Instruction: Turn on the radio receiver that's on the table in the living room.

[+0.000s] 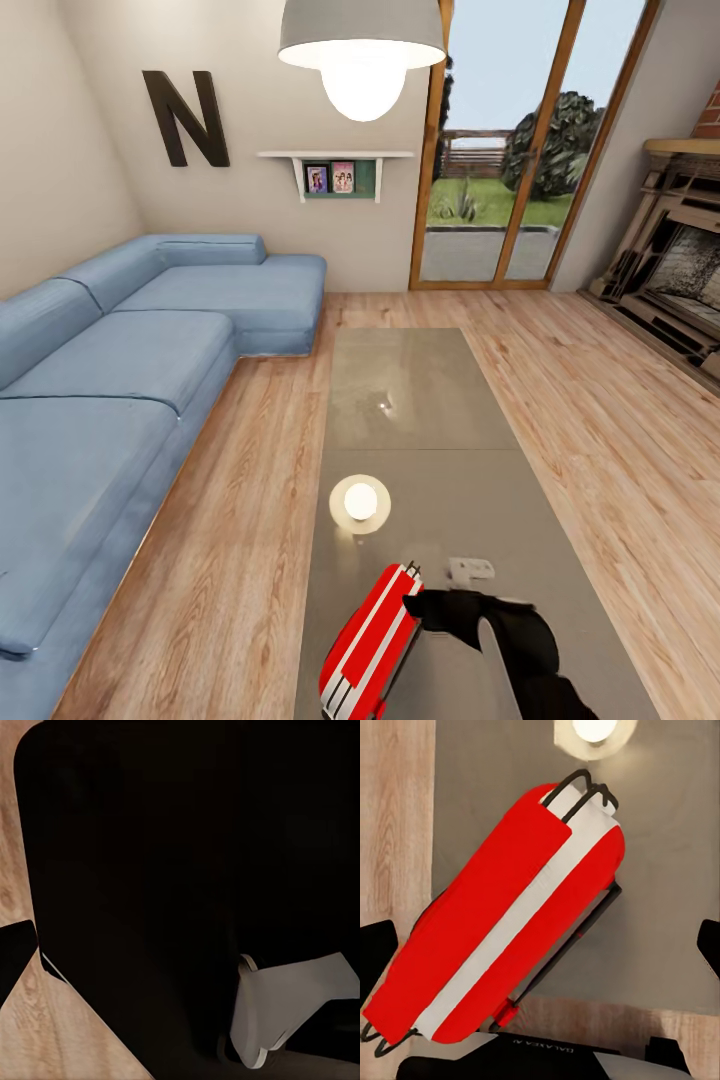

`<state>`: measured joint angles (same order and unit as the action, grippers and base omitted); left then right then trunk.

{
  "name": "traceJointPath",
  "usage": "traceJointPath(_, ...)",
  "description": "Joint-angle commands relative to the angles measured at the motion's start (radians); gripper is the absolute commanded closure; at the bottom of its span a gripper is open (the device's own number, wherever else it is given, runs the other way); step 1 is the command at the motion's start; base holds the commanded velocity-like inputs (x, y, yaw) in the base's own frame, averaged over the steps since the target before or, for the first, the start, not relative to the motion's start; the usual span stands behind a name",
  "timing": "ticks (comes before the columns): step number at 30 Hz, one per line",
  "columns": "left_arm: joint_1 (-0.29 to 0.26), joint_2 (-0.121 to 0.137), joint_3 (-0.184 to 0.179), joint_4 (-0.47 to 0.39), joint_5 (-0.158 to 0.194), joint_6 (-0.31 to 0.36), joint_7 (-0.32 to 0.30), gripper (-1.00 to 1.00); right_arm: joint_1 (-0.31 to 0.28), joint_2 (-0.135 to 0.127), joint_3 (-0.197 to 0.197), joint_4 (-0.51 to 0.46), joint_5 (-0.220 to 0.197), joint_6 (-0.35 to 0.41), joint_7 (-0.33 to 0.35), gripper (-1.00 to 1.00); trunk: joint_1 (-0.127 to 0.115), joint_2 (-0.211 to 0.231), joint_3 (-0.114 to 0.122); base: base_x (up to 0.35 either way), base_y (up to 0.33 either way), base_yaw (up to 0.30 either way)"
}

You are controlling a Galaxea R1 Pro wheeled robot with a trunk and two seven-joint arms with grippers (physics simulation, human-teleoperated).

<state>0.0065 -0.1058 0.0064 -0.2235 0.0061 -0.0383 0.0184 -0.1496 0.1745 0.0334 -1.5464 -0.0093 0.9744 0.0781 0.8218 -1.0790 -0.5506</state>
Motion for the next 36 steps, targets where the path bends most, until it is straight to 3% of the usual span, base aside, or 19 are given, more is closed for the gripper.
traceJointPath(1, 0.000, 0.000, 0.000, 0.000, 0.000, 0.000, 0.000, -1.00, -0.012, 0.000, 0.000, 0.018, -0.001, -0.005, -0.004, -1.00, 0.000, 0.000, 0.000, 0.000, 0.000, 0.000)
traceJointPath(8, 0.000, 0.000, 0.000, 0.000, 0.000, 0.000, 0.000, -1.00, -0.055, 0.000, 0.000, 0.120, -0.006, -0.060, -0.046, -1.00, 0.000, 0.000, 0.000, 0.000, 0.000, 0.000)
traceJointPath(21, 0.000, 0.000, 0.000, 0.000, -0.002, 0.000, 0.000, -1.00, -0.078, 0.000, 0.010, 0.157, -0.006, -0.067, -0.110, -1.00, 0.000, 0.000, 0.000, 0.000, 0.000, 0.000)
traceJointPath(22, 0.000, 0.000, 0.000, 0.000, -0.002, 0.000, 0.000, -1.00, -0.079, 0.000, 0.017, 0.157, -0.006, -0.067, -0.110, -1.00, 0.000, 0.000, 0.000, 0.000, 0.000, 0.000)
traceJointPath(27, 0.000, 0.000, 0.000, 0.000, -0.002, 0.000, 0.000, -1.00, -0.080, 0.000, 0.159, 0.157, -0.007, -0.067, -0.122, -1.00, 0.000, 0.000, 0.000, 0.000, 0.000, 0.000)
traceJointPath(36, 0.000, 0.000, 0.000, 0.000, -0.002, 0.000, 0.000, -1.00, -0.110, 0.000, 0.183, 0.203, -0.011, -0.093, -0.145, -1.00, 0.000, 0.000, 0.000, 0.000, 0.000, 0.000)
